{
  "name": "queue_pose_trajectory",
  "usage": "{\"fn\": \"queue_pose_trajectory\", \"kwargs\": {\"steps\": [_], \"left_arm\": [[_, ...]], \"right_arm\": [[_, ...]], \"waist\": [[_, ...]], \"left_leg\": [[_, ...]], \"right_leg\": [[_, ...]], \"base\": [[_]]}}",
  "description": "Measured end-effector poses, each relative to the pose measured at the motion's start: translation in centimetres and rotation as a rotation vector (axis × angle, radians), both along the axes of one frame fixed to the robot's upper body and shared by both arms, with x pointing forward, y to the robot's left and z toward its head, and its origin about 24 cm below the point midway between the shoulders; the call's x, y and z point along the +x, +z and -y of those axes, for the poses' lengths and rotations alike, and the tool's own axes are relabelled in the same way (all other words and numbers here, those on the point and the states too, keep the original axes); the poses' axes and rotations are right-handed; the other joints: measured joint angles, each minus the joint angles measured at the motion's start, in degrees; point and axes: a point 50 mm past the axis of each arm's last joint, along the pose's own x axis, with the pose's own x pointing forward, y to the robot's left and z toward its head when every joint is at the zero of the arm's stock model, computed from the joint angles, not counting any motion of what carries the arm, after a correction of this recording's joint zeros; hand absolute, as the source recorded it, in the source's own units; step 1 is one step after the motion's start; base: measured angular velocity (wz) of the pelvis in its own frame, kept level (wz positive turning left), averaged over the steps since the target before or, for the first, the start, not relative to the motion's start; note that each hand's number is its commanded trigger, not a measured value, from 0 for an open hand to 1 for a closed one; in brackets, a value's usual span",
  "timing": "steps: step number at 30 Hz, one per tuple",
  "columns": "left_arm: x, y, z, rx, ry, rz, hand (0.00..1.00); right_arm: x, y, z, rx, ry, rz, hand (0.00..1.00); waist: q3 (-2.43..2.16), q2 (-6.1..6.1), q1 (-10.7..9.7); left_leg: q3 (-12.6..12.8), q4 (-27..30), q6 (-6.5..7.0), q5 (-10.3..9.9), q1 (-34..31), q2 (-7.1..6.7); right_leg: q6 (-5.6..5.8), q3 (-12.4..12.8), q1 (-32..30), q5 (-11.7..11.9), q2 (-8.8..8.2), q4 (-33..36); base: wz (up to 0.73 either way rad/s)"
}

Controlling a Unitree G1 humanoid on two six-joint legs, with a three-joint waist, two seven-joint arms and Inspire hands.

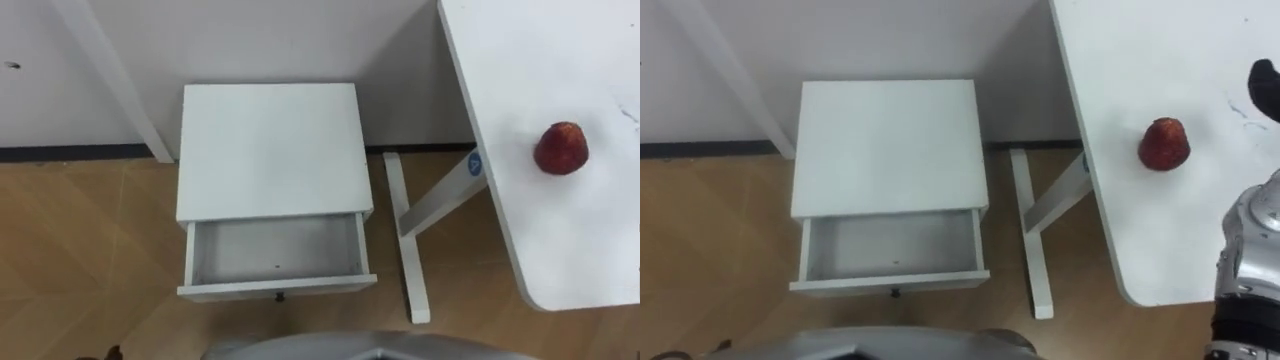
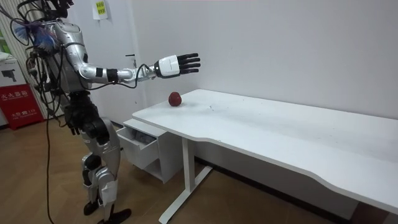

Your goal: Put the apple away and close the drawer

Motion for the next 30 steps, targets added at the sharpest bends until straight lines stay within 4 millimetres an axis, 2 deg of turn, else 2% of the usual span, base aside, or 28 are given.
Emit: {"fn": "queue_pose_trajectory", "kwargs": {"steps": [3, 9, 20, 26, 30], "left_arm": [[0.0, 0.0, 0.1, -0.004, -0.014, -0.003, 0.00], [-0.1, 0.0, 0.2, -0.009, -0.021, -0.005, 0.00], [0.1, 0.1, 0.0, 0.000, -0.029, 0.003, 0.00], [-0.3, -0.1, 0.1, -0.004, -0.055, -0.026, 0.00], [-0.6, -0.2, 0.2, -0.008, -0.062, -0.047, 0.00]], "right_arm": [[0.4, -0.5, -0.9, -0.016, 0.066, -0.046, 0.00], [0.7, -1.5, -2.2, -0.065, 0.191, -0.144, 0.00], [0.8, -2.5, -3.1, -0.125, 0.277, -0.243, 0.00], [0.2, -4.2, -2.8, -0.106, 0.309, -0.345, 0.00], [0.0, -4.6, -2.7, -0.097, 0.311, -0.369, 0.00]], "waist": [[0.05, 0.32, 0.08], [-0.03, 0.17, 0.04], [-0.21, 0.52, 0.19], [0.03, 1.00, 0.35], [-0.02, 1.17, 0.25]], "left_leg": [[-0.12, 0.03, 0.00, 0.00, 0.43, 0.04], [-0.55, 0.30, 0.00, 0.00, 0.08, 0.15], [-1.31, 0.54, 0.02, 0.01, 0.37, 0.06], [-1.42, 0.33, 0.02, 0.01, 0.65, 0.18], [-1.47, 0.23, 0.01, 0.00, 0.42, 0.22]], "right_leg": [[0.00, -0.29, 0.55, 0.00, -0.01, 0.03], [-0.01, -1.00, 0.56, 0.01, -0.10, 0.15], [-0.02, -1.33, 0.76, 0.01, -0.16, 0.02], [-0.01, -1.45, 1.37, 0.01, -0.18, -0.02], [-0.01, -1.48, 1.30, 0.01, -0.16, -0.01]], "base": [[0.00], [0.02], [0.02], [0.00], [0.00]]}}
